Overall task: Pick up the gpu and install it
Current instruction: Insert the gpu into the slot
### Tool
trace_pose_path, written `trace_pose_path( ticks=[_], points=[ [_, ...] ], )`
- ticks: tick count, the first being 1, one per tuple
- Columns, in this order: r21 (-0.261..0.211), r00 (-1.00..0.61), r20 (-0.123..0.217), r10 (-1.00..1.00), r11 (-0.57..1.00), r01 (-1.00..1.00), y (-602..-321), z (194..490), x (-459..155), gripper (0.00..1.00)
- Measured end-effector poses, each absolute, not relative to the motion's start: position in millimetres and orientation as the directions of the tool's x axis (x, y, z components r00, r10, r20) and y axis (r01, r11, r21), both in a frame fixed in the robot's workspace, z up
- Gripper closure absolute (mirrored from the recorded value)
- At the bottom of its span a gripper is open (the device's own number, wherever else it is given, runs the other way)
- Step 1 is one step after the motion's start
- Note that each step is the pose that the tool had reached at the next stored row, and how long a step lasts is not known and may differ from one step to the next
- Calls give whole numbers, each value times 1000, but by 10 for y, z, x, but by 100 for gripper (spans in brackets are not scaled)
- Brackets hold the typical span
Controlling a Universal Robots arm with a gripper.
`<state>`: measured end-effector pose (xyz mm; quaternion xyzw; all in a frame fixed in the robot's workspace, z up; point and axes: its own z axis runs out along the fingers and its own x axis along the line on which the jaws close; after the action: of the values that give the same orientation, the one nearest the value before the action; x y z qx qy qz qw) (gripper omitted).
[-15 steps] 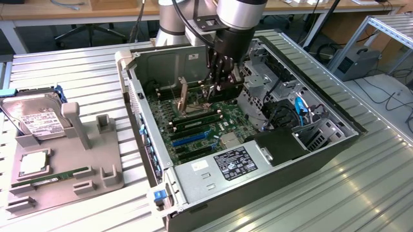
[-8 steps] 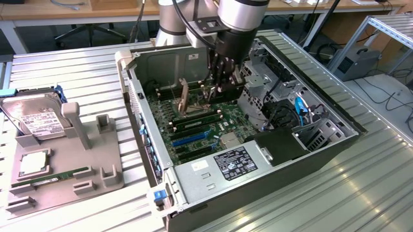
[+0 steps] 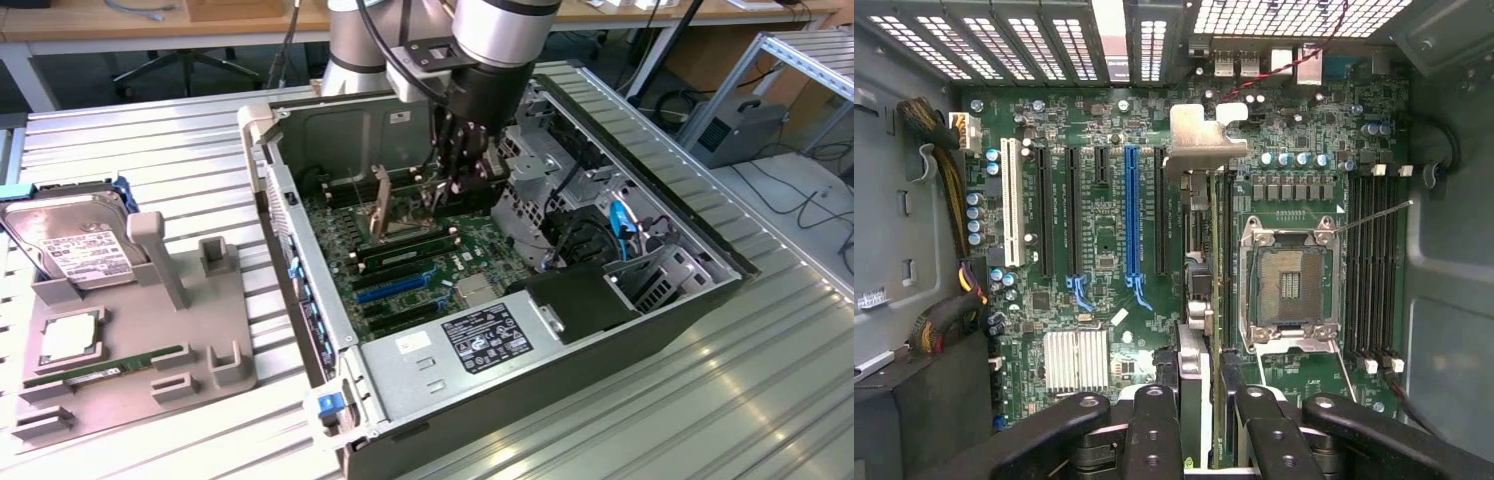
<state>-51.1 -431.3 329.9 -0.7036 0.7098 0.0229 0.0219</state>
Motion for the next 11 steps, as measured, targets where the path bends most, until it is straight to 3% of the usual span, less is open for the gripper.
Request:
trace_pose_path(
  ticks=[11],
  points=[
    [2,-9,-63,-998,9,-1000,-4332,3296,-534,73]
  ],
)
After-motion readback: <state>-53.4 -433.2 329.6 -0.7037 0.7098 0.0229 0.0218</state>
